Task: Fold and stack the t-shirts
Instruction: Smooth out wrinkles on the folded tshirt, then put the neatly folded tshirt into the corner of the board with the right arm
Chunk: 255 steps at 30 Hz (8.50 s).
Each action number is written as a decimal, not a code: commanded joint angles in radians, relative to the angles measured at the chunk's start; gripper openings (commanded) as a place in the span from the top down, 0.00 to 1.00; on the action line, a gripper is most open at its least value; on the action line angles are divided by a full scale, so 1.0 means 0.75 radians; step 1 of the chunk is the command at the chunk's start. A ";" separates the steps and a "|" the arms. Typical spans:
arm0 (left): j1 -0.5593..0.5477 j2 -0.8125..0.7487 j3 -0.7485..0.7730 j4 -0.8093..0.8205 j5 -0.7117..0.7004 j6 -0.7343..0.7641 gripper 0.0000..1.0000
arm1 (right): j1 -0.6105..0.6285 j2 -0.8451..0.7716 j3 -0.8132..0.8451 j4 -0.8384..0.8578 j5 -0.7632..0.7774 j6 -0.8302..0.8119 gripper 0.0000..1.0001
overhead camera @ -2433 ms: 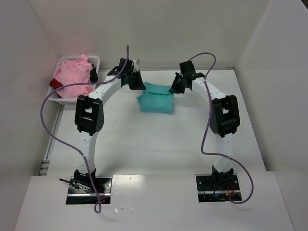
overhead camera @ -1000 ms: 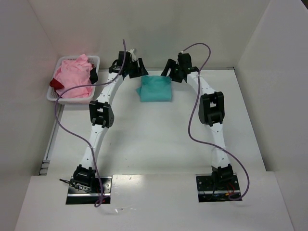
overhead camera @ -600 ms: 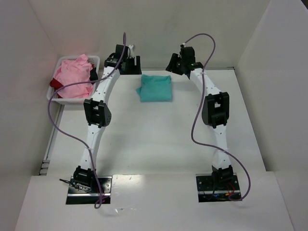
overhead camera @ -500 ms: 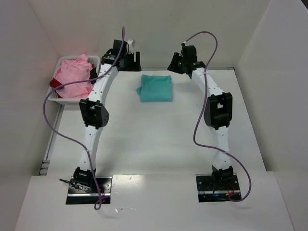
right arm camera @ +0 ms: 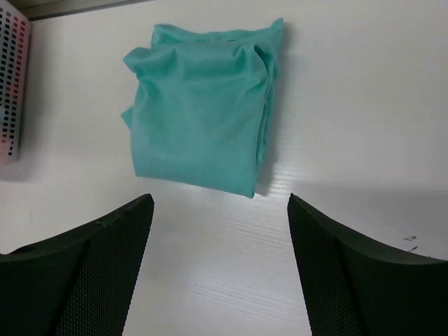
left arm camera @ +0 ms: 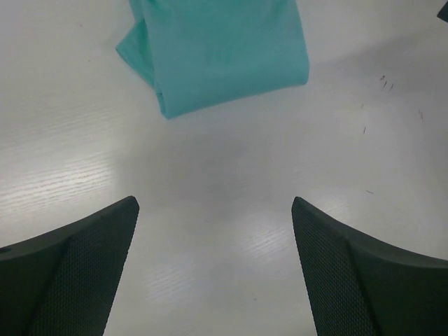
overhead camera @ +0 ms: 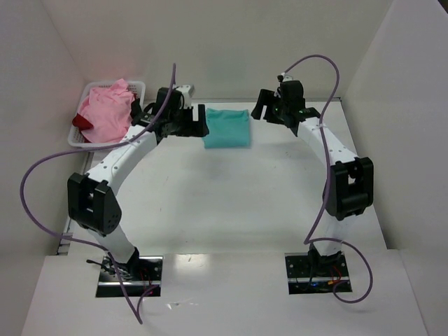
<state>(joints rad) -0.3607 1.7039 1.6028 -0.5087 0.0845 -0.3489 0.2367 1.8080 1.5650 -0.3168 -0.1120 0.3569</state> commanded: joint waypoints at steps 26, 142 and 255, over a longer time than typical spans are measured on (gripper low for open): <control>0.066 0.604 -0.014 0.623 0.000 -0.332 0.16 | 0.014 0.485 0.151 0.163 -0.172 -0.020 0.19; 0.070 0.577 -0.159 0.838 0.112 -0.253 0.91 | 0.181 0.477 -0.013 0.318 -0.198 -0.030 0.89; 0.129 0.403 -0.464 0.646 0.435 -0.212 0.41 | 0.128 0.340 -0.332 0.353 -0.272 0.105 0.76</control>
<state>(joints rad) -0.2642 1.9812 1.2327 -0.0433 0.3580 -0.5079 0.3374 2.0373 1.2724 -0.0456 -0.3367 0.4553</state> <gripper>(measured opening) 0.615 0.248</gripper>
